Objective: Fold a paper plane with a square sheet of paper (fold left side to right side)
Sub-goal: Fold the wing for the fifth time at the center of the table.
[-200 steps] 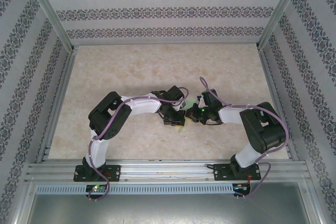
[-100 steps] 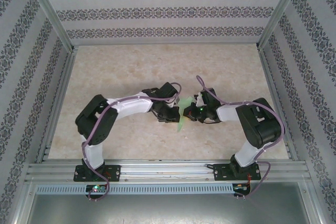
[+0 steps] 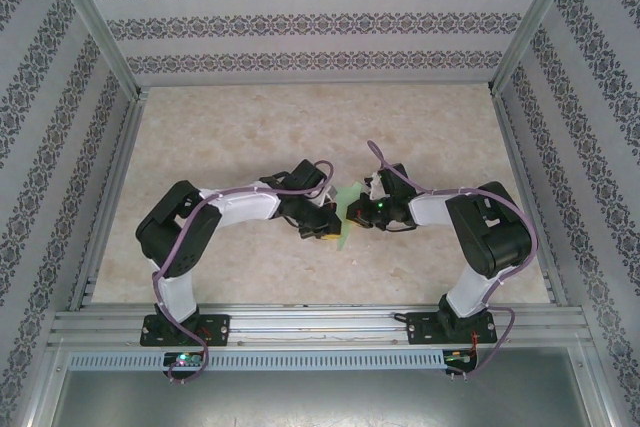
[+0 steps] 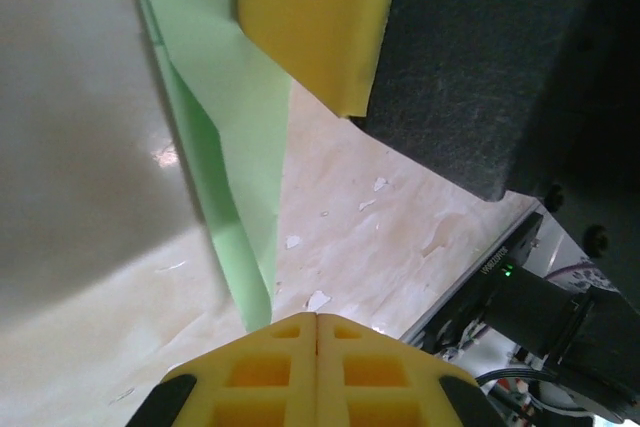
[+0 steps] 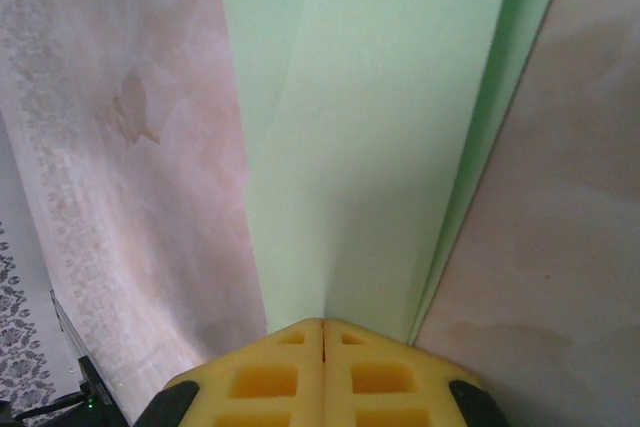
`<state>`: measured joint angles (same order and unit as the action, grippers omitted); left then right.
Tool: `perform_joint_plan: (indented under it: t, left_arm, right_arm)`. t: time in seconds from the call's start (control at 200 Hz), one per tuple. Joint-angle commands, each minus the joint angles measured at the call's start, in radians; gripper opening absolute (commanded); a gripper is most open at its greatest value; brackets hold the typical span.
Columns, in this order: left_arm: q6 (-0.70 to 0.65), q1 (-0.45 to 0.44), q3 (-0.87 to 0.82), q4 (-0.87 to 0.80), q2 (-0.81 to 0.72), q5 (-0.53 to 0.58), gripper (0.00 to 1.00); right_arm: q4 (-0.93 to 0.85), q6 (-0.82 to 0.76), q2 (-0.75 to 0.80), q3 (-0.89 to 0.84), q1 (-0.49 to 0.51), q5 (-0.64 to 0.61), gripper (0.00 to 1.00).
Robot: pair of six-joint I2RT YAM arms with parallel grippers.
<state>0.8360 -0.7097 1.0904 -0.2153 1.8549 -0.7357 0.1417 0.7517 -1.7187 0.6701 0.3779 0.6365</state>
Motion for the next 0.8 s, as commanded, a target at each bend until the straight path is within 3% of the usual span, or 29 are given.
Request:
perform_joint_plan:
  t: [0.0, 0.794]
  left_arm:
    - [0.066, -0.021, -0.019, 0.119, 0.026, -0.058, 0.02]
    - [0.072, -0.042, -0.024, 0.133, 0.103, -0.010, 0.01]
  right_arm:
    - [-0.103, -0.029, -0.048, -0.014, 0.018, -0.091, 0.00]
    - [-0.162, -0.058, -0.053, -0.004, 0.028, -0.131, 0.00]
